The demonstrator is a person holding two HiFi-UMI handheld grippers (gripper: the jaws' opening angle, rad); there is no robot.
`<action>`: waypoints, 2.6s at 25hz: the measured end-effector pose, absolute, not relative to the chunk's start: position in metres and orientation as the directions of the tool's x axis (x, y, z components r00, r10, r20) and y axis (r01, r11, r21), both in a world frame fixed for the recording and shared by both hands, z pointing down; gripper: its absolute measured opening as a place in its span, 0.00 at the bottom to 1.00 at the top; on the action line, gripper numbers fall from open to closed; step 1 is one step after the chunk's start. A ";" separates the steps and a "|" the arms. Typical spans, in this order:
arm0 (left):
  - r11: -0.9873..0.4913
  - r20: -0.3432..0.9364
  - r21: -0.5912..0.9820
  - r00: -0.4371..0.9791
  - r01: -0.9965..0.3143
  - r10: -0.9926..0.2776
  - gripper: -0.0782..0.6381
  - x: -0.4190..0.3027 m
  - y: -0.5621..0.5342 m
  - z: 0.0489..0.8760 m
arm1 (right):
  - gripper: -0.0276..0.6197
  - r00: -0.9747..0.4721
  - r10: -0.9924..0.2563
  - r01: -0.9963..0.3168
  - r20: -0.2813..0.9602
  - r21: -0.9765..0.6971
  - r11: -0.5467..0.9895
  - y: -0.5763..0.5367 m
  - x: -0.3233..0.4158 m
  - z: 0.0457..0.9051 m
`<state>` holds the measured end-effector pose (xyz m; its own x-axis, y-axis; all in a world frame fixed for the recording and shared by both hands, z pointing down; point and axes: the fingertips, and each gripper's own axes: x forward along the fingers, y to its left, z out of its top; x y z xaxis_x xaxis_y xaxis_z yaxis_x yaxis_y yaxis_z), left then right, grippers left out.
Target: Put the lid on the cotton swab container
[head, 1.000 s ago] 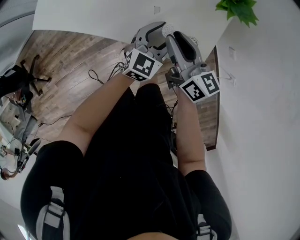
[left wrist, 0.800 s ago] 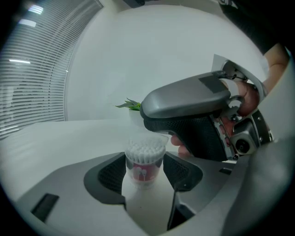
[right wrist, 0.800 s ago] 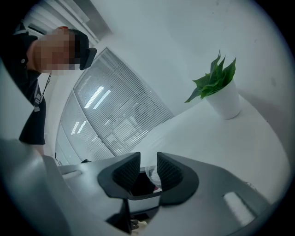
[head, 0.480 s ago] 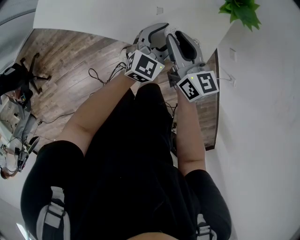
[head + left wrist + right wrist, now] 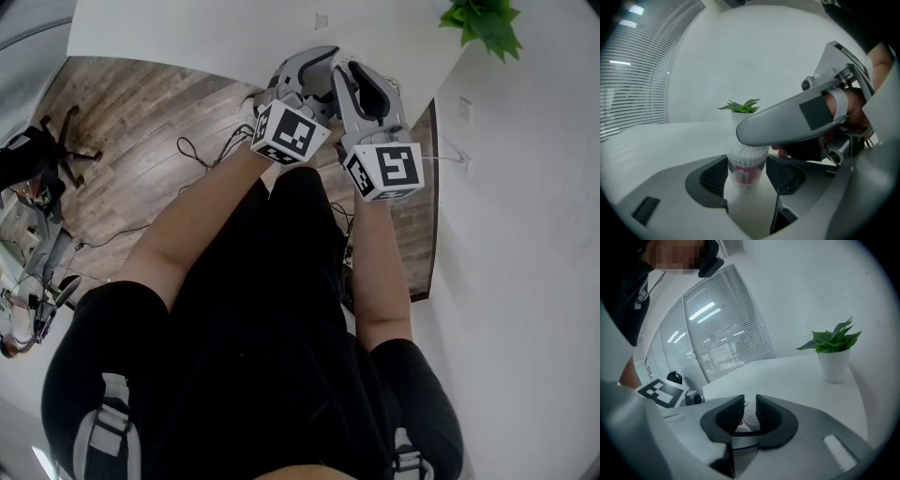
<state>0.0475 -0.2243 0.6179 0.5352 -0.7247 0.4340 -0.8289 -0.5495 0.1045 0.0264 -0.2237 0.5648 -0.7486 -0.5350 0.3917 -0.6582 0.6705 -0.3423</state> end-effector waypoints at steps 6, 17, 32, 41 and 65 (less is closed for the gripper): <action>-0.554 0.437 0.112 0.541 -0.825 -0.718 0.47 0.047 -0.225 0.618 | 0.16 -0.704 -0.561 -0.686 0.436 -0.211 0.696 -0.224 0.024 0.570; -0.570 0.502 0.110 0.541 -0.814 -0.675 0.50 0.021 -0.189 0.609 | 0.15 -0.742 -0.557 -0.667 0.373 -0.332 0.667 -0.226 0.028 0.550; -0.690 0.271 0.090 0.684 -0.719 -0.677 0.37 0.018 -0.157 0.405 | 0.14 -0.766 -0.629 -0.638 0.136 -0.284 0.716 -0.174 0.062 0.379; -0.749 0.139 0.066 0.749 -0.659 -0.647 0.20 0.020 -0.128 0.300 | 0.10 -0.768 -0.639 -0.633 0.053 -0.224 0.742 -0.137 0.075 0.303; -0.733 0.077 0.017 0.732 -0.680 -0.677 0.12 0.006 -0.131 0.239 | 0.06 -0.785 -0.619 -0.614 -0.009 -0.117 0.781 -0.128 0.068 0.235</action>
